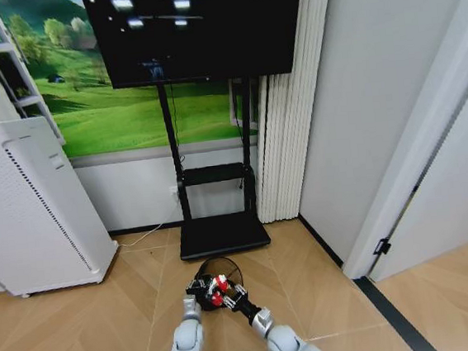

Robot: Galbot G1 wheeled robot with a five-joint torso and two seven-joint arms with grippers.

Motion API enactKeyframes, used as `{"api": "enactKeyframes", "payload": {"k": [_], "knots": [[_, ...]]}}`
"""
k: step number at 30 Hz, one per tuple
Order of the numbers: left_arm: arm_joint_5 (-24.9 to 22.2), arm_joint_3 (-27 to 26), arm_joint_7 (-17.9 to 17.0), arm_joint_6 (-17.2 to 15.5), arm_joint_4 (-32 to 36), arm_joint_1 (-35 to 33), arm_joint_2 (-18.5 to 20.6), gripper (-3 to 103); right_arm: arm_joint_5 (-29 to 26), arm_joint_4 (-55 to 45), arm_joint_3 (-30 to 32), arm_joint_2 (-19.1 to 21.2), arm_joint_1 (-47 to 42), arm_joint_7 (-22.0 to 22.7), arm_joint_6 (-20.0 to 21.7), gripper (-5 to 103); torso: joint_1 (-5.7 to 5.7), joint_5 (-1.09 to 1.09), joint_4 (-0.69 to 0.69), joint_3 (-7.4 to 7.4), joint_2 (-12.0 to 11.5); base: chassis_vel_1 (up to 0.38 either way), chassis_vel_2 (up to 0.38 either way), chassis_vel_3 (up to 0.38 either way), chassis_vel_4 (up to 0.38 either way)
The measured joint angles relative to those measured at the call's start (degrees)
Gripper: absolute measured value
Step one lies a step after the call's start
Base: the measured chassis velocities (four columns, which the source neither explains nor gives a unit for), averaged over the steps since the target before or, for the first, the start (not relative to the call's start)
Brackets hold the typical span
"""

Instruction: Pick up the trash bin and place the garbage on the floor into it.

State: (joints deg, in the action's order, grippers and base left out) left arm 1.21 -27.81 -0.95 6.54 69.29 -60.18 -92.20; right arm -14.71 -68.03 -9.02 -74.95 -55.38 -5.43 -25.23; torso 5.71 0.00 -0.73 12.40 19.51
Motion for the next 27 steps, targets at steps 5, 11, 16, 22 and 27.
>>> {"api": "enactKeyframes", "payload": {"k": [5,11,16,22,27], "knots": [[-0.1,-0.1,0.0,-0.1,0.2,-0.2,0.0,6,-0.1,1.1,1.0,-0.3,0.6,0.5,-0.3,79,0.00,0.00,0.00,0.00,0.0,0.000,0.000,0.000,0.000],[0.5,-1.7,-0.1,0.0,3.3,-1.7,0.3,6,0.4,5.8,6.3,-0.8,0.5,0.6,-3.5,98,0.00,0.00,0.00,0.00,0.0,0.000,0.000,0.000,0.000],[1.3,-2.6,-0.8,1.1,8.6,-5.2,3.5,6,-5.4,10.9,11.1,0.9,-0.7,-3.8,-5.3,100,0.00,0.01,0.01,0.00,0.0,0.000,0.000,0.000,0.000],[-3.5,-4.9,-1.7,3.5,16.2,-10.1,9.0,6,-11.2,14.1,18.7,4.4,-3.3,-5.3,-4.9,100,0.00,0.01,0.00,0.00,0.0,0.000,0.000,0.000,0.000],[-5.9,-6.2,-2.1,5.2,25.0,-17.4,12.7,6,-12.8,12.5,25.4,8.0,-7.3,-5.4,-6.2,100,0.00,0.00,0.00,-0.01,0.0,0.000,0.000,0.000,0.000]]}}
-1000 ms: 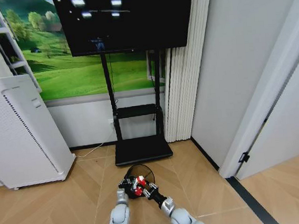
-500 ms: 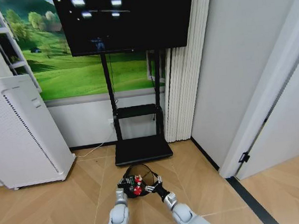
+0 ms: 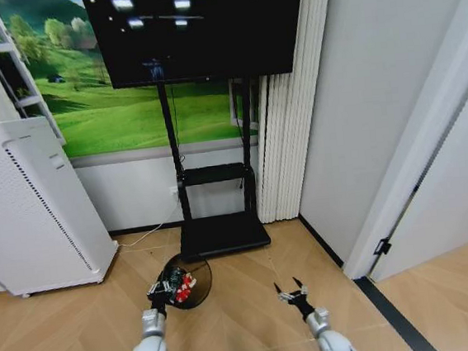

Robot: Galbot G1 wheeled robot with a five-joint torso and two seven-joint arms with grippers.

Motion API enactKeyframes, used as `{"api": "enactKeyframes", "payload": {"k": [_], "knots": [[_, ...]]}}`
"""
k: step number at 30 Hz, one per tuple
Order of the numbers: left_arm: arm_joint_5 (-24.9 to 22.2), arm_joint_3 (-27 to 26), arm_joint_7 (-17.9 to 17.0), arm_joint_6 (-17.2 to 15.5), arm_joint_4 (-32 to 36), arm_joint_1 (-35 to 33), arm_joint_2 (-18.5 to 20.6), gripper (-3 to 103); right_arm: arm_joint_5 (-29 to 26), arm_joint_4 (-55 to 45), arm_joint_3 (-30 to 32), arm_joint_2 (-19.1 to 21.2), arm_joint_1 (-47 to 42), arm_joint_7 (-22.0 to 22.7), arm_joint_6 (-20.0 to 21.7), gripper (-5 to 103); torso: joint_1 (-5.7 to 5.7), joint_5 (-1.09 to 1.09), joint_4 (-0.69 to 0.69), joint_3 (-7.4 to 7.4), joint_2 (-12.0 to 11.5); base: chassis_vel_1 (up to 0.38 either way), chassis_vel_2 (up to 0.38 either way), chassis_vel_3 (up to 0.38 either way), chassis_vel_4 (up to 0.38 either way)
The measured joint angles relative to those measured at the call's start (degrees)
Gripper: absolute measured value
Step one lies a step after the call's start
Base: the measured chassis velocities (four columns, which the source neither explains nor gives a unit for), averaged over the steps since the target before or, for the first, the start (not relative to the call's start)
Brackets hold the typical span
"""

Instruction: Pick up the trash bin and place the garbage on the floor into it.

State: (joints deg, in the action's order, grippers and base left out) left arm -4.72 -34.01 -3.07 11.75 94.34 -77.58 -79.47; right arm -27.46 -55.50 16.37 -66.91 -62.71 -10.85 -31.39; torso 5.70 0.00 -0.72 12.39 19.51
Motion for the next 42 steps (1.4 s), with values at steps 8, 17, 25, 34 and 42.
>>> {"api": "enactKeyframes", "payload": {"k": [8,17,25,34,42], "knots": [[-4.3,-2.5,-0.1,2.6,11.8,-7.6,-1.7,6,2.1,-1.1,6.0,0.7,-5.1,-0.3,-2.6,100,0.00,0.01,-0.01,-0.01,0.0,0.000,0.000,0.000,0.000],[-10.2,-3.7,-0.7,4.9,14.9,-13.7,-5.6,6,2.6,-3.3,11.0,2.9,-11.2,-1.2,-4.5,100,0.00,0.00,-0.02,0.00,0.0,0.000,0.000,0.000,0.000],[-10.5,-3.7,-0.7,5.0,13.8,-15.2,-7.3,6,4.0,-2.8,11.9,1.1,-12.5,-1.6,-5.8,100,0.00,-0.01,-0.01,0.00,0.0,0.097,0.071,-0.095,-0.072],[-10.1,-3.7,-0.5,6.3,11.9,-15.9,-7.3,6,5.6,-3.0,11.8,0.1,-13.1,-1.6,-6.5,100,0.01,-0.01,-0.01,0.01,0.0,0.217,0.204,-0.214,-0.197],[-9.9,-3.4,-0.3,6.9,11.7,-17.3,-8.2,6,5.5,-1.4,11.7,0.0,-12.9,-1.7,-8.2,100,0.00,-0.02,-0.01,0.01,0.0,0.294,0.277,-0.288,-0.273]]}}
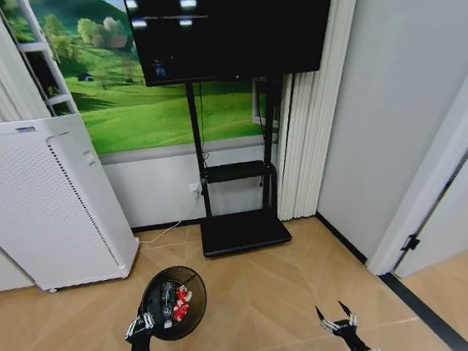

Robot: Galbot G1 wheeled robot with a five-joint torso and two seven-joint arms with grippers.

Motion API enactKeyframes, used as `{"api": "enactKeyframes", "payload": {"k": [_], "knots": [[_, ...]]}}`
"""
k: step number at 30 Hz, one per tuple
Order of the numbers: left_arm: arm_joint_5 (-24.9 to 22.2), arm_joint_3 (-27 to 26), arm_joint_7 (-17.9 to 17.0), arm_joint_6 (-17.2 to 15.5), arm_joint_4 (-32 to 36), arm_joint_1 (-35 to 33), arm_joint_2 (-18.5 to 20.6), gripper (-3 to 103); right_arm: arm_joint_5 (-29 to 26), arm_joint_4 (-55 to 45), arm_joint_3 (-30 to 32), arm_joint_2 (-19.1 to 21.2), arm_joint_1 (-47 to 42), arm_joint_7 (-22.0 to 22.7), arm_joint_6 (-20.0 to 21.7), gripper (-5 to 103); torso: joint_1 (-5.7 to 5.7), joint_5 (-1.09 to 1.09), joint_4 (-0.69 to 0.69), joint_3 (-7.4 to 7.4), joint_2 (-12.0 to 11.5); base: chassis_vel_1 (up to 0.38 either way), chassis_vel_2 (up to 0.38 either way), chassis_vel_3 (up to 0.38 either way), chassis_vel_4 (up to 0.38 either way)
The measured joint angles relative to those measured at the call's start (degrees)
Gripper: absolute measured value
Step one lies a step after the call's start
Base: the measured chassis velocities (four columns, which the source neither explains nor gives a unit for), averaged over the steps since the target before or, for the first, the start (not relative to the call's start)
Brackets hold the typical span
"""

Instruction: Pick up the trash bin and place the garbage on the floor into it.

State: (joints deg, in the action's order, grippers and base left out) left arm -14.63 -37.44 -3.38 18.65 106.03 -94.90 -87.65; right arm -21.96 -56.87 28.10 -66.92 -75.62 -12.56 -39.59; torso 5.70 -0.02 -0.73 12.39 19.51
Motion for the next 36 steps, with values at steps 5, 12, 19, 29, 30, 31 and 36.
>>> {"api": "enactKeyframes", "payload": {"k": [5,12,19,29,30,31,36], "knots": [[0.0,0.1,-0.6,-0.7,2.3,-3.2,-1.7,6,0.0,1.3,-0.5,-0.2,0.9,0.0,-0.1,100,0.01,0.03,0.01,-0.01,0.0,0.207,0.241,-0.186,-0.202],[-3.2,0.4,-1.9,-0.8,0.0,-8.4,-3.1,6,0.1,2.4,-1.0,-1.0,1.2,0.0,-0.2,100,0.01,0.03,0.01,0.00,0.0,-0.001,0.000,0.022,0.015],[-8.9,-3.8,-3.2,-1.5,-2.1,-10.9,-1.5,6,0.1,3.2,-0.5,-1.9,1.0,0.0,-0.3,100,0.01,0.01,-0.01,0.00,0.0,-0.054,-0.054,0.036,0.045],[-16.9,-13.6,-5.5,-6.5,-9.9,-7.4,4.7,6,-0.4,6.0,-2.7,-2.6,4.2,0.1,-0.2,100,0.01,-0.01,0.01,0.00,0.0,0.000,0.000,0.000,0.000],[-16.9,-13.6,-5.5,-6.5,-9.9,-7.4,4.7,6,-0.4,6.0,-2.7,-2.6,4.2,0.1,-0.2,100,0.01,-0.01,0.01,0.00,0.0,0.000,0.000,0.000,0.000],[-17.9,-14.6,-5.8,-7.4,-10.7,-6.5,6.1,6,-0.8,6.2,-2.9,-2.4,4.5,0.1,-0.2,100,0.01,0.00,0.00,0.00,0.0,0.000,0.000,0.000,0.000],[-19.8,-16.2,-6.1,-8.5,-12.9,-5.4,9.4,6,-1.4,6.8,-2.9,-2.2,4.7,0.0,-0.2,100,0.01,0.03,0.01,0.00,0.0,0.000,0.000,0.000,0.000]]}}
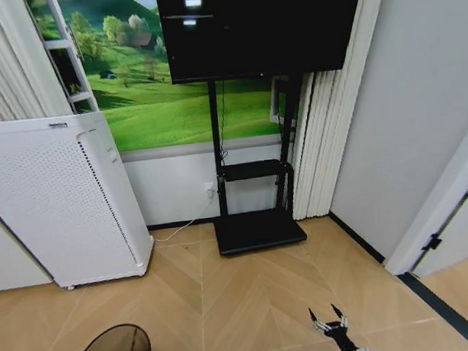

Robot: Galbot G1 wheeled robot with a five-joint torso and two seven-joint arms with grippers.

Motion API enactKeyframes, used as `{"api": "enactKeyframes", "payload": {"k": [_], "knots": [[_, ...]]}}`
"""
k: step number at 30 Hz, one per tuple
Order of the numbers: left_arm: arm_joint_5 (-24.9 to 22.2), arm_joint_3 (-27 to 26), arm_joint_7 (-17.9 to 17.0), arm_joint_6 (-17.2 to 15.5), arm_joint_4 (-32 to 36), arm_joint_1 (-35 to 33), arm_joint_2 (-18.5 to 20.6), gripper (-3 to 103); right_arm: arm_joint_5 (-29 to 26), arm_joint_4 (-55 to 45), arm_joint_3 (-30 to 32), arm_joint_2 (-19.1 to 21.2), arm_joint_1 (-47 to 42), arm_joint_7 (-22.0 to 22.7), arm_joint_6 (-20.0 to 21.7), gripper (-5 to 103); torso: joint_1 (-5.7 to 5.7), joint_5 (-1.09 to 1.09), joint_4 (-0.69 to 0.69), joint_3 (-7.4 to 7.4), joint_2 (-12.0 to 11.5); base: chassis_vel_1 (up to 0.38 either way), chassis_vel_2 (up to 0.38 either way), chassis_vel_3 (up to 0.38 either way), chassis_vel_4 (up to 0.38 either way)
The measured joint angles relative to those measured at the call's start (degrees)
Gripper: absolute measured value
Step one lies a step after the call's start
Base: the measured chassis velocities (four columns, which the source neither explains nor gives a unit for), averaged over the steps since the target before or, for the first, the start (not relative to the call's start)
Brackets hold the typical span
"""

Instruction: Pick up the trash bin and place the garbage on the floor into it.

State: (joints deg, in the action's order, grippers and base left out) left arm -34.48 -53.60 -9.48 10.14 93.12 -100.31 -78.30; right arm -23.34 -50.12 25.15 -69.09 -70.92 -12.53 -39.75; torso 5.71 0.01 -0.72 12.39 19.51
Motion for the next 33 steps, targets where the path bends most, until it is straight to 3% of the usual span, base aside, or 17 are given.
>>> {"api": "enactKeyframes", "payload": {"k": [7,17,33], "knots": [[-0.1,-1.0,0.2,-0.2,-5.1,2.9,2.0,6,-0.4,0.3,0.4,0.4,-0.5,-0.2,-0.3,100,0.00,-0.03,0.00,0.00,0.0,0.000,0.000,0.000,0.000],[3.0,-0.1,2.1,1.2,-3.6,3.7,0.9,6,-1.3,0.3,0.7,1.0,-0.7,-0.9,-0.7,100,0.00,-0.01,0.00,0.00,0.0,0.000,0.000,0.000,0.000],[2.5,0.9,2.4,1.5,-6.3,7.1,2.6,4,-1.4,0.1,1.2,1.1,-1.3,-1.5,-1.3,100,0.00,-0.01,0.00,0.00,0.0,0.000,0.000,0.000,0.000]]}}
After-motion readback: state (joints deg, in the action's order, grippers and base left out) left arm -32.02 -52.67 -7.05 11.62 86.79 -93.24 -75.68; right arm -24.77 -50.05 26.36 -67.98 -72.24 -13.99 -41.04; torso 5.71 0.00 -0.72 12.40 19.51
